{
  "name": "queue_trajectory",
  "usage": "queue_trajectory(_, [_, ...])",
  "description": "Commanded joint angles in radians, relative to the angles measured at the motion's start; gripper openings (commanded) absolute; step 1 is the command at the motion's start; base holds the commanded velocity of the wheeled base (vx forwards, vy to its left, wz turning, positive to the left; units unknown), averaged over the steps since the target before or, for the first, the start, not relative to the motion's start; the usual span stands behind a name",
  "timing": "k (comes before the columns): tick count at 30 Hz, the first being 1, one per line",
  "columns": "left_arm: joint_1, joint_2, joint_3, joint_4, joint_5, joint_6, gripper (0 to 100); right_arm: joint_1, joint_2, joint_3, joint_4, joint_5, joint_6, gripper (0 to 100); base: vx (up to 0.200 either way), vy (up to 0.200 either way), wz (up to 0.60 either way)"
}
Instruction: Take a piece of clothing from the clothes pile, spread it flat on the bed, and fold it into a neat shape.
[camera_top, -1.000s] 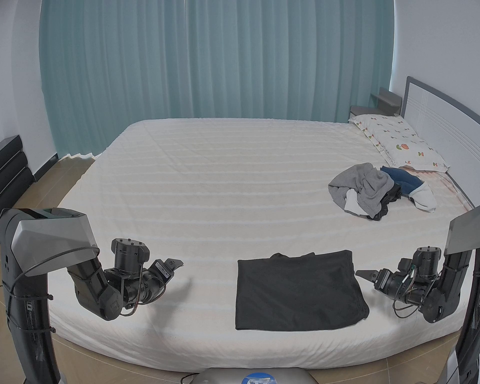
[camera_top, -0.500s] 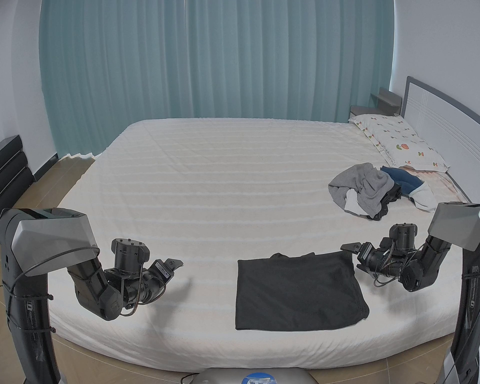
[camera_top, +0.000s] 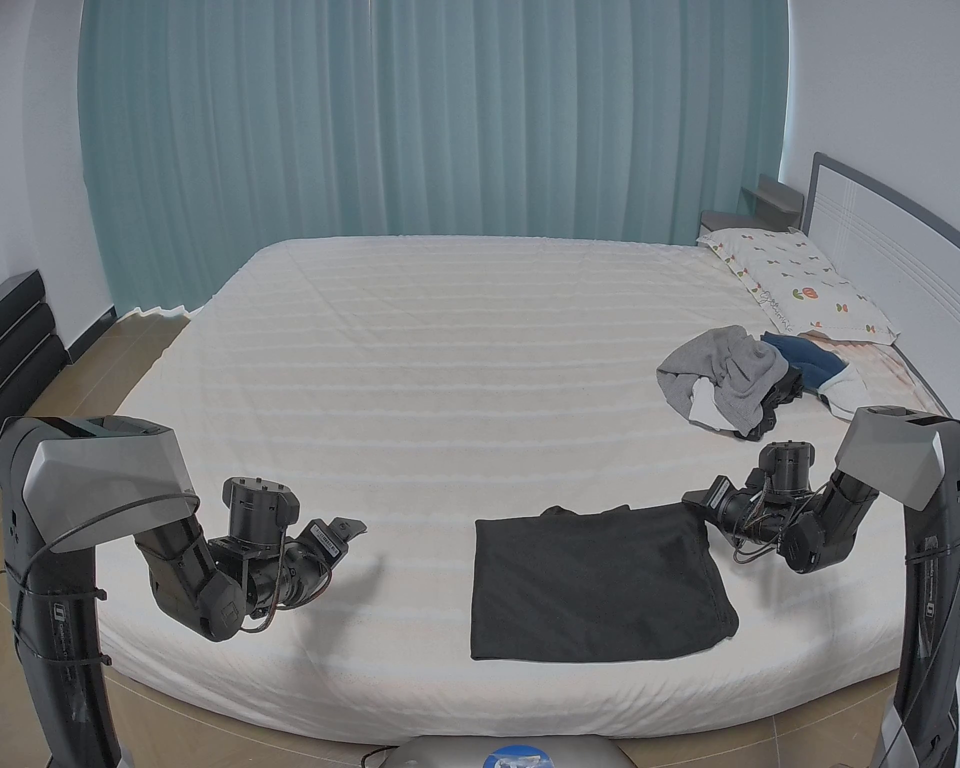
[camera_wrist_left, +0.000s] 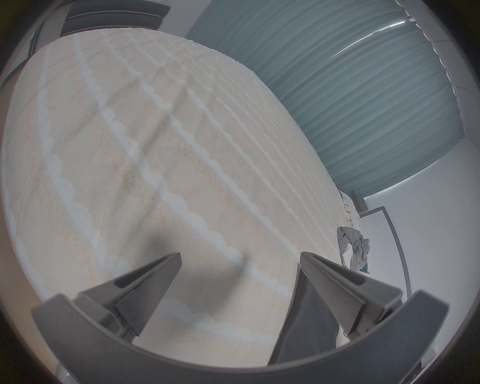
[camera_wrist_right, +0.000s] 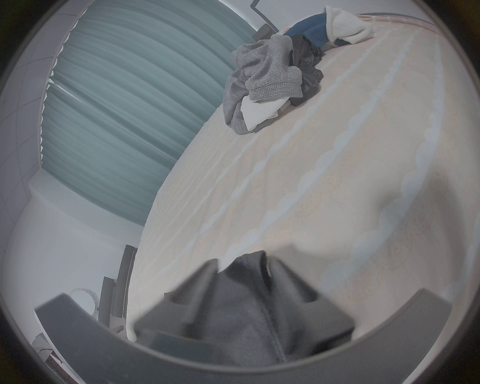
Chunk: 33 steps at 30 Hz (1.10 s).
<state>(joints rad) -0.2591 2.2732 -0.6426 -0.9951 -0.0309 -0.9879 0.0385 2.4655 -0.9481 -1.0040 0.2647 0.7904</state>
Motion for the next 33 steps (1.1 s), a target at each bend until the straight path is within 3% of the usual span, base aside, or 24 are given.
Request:
queue_trajectory(1, [0.0,0.0,0.0,0.0,0.0,0.0,100,-0.008,0.012,-0.012,-0.002,-0.001,0.016,0,0.0,0.0,0.0])
queue_trajectory(27, [0.0,0.002,0.001,0.0,0.0,0.0,100,-0.025,0.039,-0.057,0.036,-0.007,0.041,0,0.0,0.0,0.0])
queue_trajectory(28, [0.0,0.002,0.001,0.0,0.0,0.0,100,-0.025,0.039,-0.055,0.036,-0.007,0.039,100,0.0,0.0,0.0])
queue_trajectory(33, [0.0,0.002,0.001,0.0,0.0,0.0,100,-0.025,0.023,-0.031,0.028,-0.007,0.039,100,0.0,0.0,0.0])
